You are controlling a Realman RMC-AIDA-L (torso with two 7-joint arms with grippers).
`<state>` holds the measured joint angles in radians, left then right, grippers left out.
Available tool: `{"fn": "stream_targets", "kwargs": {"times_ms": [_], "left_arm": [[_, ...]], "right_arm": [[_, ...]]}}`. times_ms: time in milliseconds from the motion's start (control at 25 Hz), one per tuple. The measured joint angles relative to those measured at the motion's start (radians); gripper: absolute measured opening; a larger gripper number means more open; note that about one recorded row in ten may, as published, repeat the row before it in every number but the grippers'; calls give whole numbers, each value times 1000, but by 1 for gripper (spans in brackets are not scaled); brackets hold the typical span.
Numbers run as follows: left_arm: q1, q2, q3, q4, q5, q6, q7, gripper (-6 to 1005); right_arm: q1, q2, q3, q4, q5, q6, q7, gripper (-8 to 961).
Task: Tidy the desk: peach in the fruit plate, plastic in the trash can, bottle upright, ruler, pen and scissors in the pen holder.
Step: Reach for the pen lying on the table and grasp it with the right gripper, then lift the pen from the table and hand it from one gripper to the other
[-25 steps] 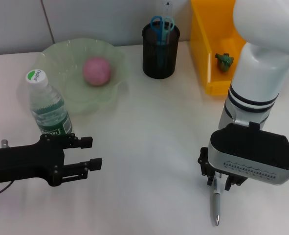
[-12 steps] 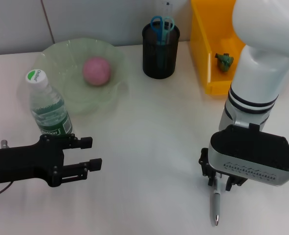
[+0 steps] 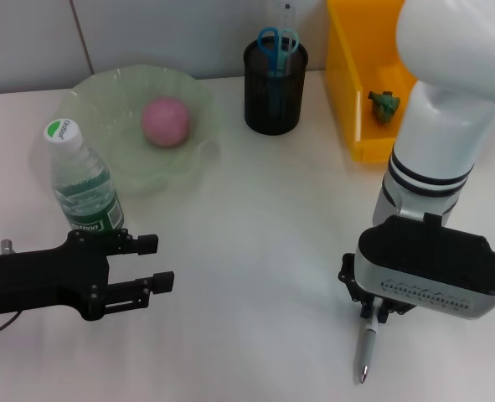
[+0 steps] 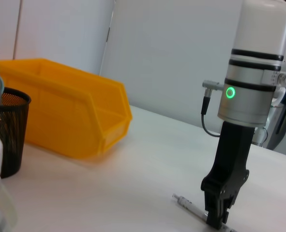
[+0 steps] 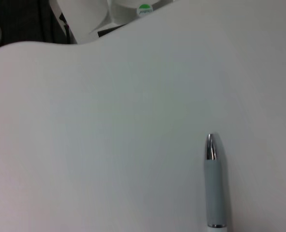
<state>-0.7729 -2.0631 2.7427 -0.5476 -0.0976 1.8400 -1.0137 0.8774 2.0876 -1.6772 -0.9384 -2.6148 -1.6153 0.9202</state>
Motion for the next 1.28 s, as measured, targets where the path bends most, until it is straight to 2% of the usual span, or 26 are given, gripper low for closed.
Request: {"fn": "stream_targets", "kwargs": {"times_ms": [360,560,600,680,720,760,920,960,1000,1040,1120,1160,1280], "left_arm": [[3,1,0,-6,-14,16,1,615],[3,2,2,-11,-22,29,1,613],[3,3,3,-11,-25,33,1,612],[3,3,5,-15,-31,39,2,611],[5,3,15,-21,-48,46,3,610],[5,3,15,-21,-48,46,3,610],[29,3,39,-25,-97,68,19,607],[29,3,39,-25,-97,68,19,607],[42,4,48,-26,-115,73,33,606],[47,4,50,-26,-121,74,38,605],[64,6,52,-28,-137,84,56,604],[64,6,52,-28,-137,84,56,604],[80,7,52,-28,-150,91,77,602]], "right_arm": [[-2,0,-15,-5,0,9,17,131],[-27,-2,40,-124,27,-37,39,131],[-37,-3,100,-196,43,-94,60,131],[-40,-3,142,-230,50,-128,74,131],[-42,-3,212,-282,66,-186,104,131],[-42,-3,212,-282,66,-186,104,131],[-49,-7,382,-368,139,-266,210,131],[-49,-7,382,-368,139,-266,210,131],[-64,-7,438,-386,166,-271,243,131],[-64,-7,438,-386,166,-271,243,131],[-89,-7,517,-397,208,-270,306,131],[-89,-7,517,-397,208,-270,306,131],[-123,-8,602,-402,274,-276,381,131]]}}
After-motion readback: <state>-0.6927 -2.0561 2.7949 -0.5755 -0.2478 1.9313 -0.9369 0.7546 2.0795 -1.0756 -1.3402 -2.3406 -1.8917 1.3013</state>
